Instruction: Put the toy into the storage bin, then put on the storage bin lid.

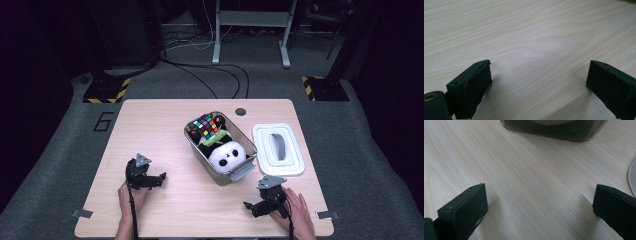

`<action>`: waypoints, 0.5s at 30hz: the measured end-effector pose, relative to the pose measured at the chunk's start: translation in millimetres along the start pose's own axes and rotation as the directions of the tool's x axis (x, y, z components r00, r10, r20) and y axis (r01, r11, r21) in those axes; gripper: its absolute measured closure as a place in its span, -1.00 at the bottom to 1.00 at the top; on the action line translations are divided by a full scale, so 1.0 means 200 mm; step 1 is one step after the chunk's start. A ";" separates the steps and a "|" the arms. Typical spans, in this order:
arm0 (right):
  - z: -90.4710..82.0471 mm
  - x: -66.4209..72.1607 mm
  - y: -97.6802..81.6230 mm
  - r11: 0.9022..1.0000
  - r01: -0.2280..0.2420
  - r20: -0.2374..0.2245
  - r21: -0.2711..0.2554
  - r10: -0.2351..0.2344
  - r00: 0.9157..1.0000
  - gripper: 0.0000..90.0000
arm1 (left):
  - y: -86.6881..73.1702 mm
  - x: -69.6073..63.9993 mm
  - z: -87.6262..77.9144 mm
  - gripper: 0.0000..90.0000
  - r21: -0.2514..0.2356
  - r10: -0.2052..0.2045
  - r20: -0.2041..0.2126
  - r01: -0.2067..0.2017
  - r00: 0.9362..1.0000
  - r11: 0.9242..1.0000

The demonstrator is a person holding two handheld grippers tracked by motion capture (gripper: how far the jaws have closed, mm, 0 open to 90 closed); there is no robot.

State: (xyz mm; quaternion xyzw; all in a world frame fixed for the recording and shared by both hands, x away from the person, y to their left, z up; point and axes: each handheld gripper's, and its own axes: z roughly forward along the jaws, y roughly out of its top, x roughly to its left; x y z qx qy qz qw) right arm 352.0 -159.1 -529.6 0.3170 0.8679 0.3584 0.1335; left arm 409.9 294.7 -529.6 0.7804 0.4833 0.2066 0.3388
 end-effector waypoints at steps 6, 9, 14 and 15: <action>0.00 0.00 0.00 1.000 0.000 0.000 0.000 0.000 1.000 -1.00 | 0.00 0.00 0.00 -0.87 0.002 -0.011 -0.007 0.011 1.000 1.000; 0.00 0.00 0.00 1.000 0.000 0.000 0.000 0.000 1.000 -1.00 | 0.00 0.00 0.00 -0.87 0.001 -0.009 -0.008 0.009 1.000 1.000; 0.00 0.01 0.00 1.000 -0.026 0.021 -0.001 0.026 0.999 -1.00 | 0.00 0.00 0.00 -0.87 0.007 -0.007 -0.007 0.007 1.000 1.000; 0.00 0.02 0.00 0.999 -0.033 0.032 -0.003 0.034 0.999 -1.00 | 0.00 0.00 0.00 -0.87 0.003 -0.008 -0.009 0.008 1.000 1.000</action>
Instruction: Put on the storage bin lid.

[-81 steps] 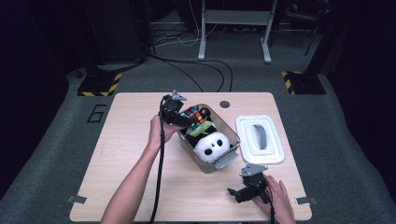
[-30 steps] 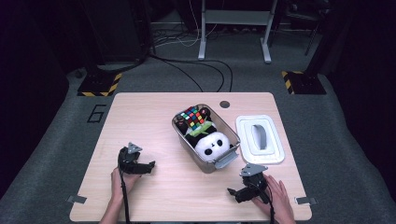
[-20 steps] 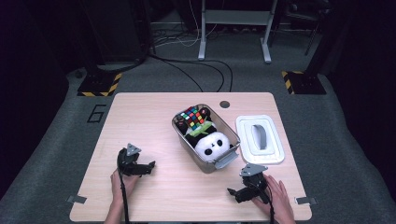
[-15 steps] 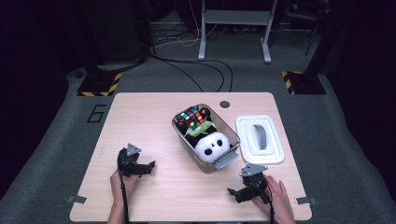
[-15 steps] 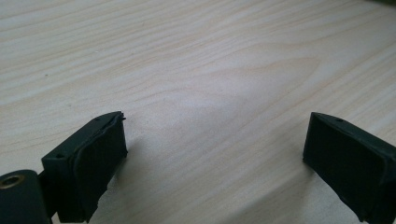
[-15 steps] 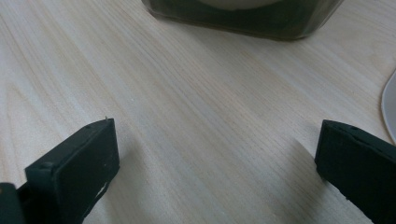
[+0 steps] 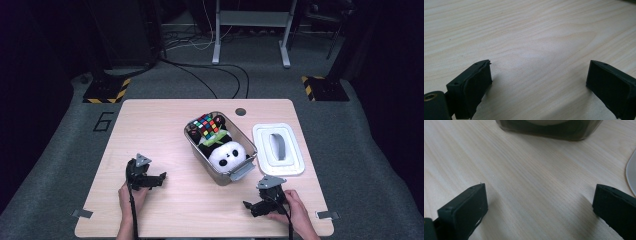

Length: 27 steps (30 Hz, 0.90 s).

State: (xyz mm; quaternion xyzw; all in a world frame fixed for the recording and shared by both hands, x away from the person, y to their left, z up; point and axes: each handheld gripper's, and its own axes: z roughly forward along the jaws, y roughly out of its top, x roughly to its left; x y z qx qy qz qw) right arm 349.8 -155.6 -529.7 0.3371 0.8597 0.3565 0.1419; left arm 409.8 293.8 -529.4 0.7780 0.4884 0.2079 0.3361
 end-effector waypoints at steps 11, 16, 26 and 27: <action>0.01 0.02 0.01 0.999 -0.039 0.040 0.001 0.039 0.998 -1.00 | 0.00 0.00 0.00 -0.87 -0.005 -0.006 -0.004 0.006 1.000 1.000; -0.01 0.01 0.00 0.999 -0.030 0.030 0.015 0.029 0.999 -1.00 | -0.01 -0.01 0.00 -0.87 -0.013 -0.012 -0.013 0.012 1.000 1.000; -0.04 -0.05 0.03 0.996 -0.088 0.117 -0.016 0.090 0.989 -1.00 | -0.01 -0.01 0.00 -0.87 -0.013 -0.011 -0.013 0.011 1.000 1.000; -0.06 -0.07 0.03 0.994 -0.105 0.127 -0.025 0.107 0.986 -1.00 | -0.01 -0.01 0.00 -0.87 -0.013 -0.011 -0.013 0.011 1.000 1.000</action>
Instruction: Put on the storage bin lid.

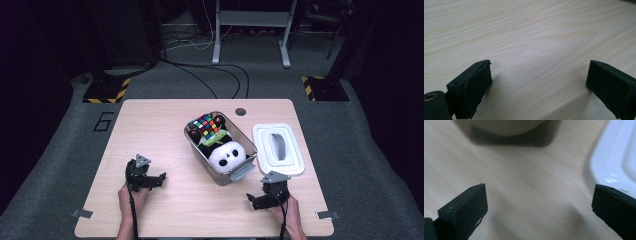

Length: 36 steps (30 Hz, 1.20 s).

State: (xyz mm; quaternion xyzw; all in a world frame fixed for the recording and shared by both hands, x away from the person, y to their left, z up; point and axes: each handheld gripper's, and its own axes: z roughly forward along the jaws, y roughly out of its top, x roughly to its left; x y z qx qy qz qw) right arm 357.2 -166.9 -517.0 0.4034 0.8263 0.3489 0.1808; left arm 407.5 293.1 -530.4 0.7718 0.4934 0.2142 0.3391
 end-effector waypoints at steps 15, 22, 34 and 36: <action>-0.02 -0.39 0.22 0.987 -0.157 0.158 -0.038 0.161 0.974 -1.00 | 0.00 0.00 0.00 -0.87 0.000 0.000 0.000 0.000 1.000 1.000; 0.06 -0.54 0.27 0.975 -0.221 0.188 -0.029 0.222 0.957 -0.96 | 0.00 0.00 0.00 -0.87 0.001 -0.003 0.001 0.003 1.000 1.000; 0.16 -0.66 0.31 0.970 -0.241 0.244 -0.017 0.238 0.940 -0.21 | 0.00 0.00 0.00 -0.86 0.003 -0.002 0.002 0.002 1.000 1.000; 0.18 -0.66 0.31 0.973 -0.232 0.256 0.001 0.224 0.940 -0.12 | 0.00 0.00 0.00 -0.87 0.001 -0.003 0.001 0.003 1.000 1.000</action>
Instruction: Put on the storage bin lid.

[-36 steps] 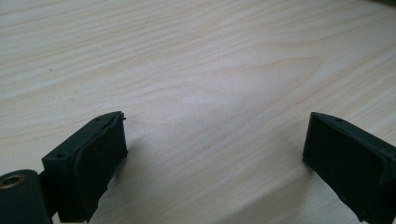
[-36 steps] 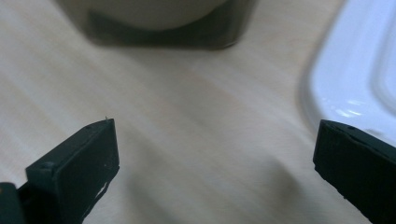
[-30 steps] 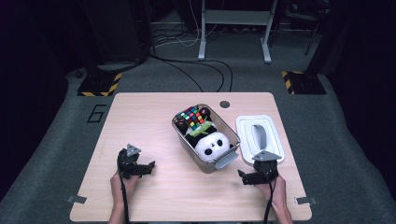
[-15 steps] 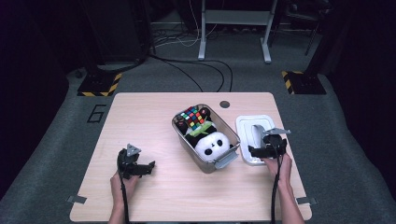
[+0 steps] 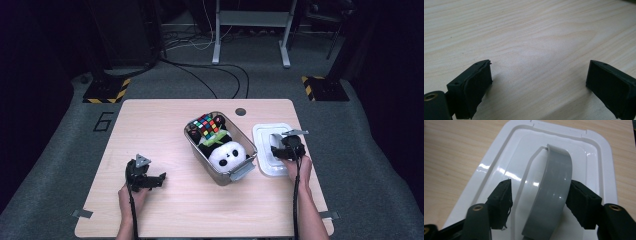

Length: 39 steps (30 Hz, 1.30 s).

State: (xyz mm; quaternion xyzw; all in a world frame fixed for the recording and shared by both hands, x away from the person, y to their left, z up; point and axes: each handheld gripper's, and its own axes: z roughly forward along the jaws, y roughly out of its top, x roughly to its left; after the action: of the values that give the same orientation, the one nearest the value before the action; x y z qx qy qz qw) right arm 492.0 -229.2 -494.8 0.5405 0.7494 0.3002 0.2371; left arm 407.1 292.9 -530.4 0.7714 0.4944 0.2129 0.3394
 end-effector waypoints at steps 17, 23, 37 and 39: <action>-0.01 -0.03 -0.01 0.997 -0.048 0.047 -0.053 0.051 0.998 0.48 | 0.00 0.00 0.00 -0.86 0.006 0.001 0.002 -0.001 1.000 1.000; -0.04 -0.03 0.00 0.998 -0.049 0.025 -0.050 0.050 0.998 0.48 | 0.00 0.00 0.00 -0.86 0.000 0.000 -0.001 0.000 1.000 1.000; -0.19 -0.04 0.10 0.994 -0.043 -0.002 -0.099 0.043 0.999 0.48 | 0.00 0.00 0.00 -0.86 0.006 0.003 0.001 -0.003 1.000 1.000; -0.21 -0.03 0.12 0.994 -0.039 0.000 -0.104 0.039 0.999 0.48 | 0.00 0.00 0.00 -0.86 0.007 0.003 0.001 -0.003 1.000 1.000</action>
State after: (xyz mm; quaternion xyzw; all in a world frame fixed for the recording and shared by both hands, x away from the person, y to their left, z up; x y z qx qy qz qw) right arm 481.1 -238.3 -448.5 0.5423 0.7219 0.3425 0.2599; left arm 406.8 293.2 -529.9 0.7733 0.4939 0.2115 0.3367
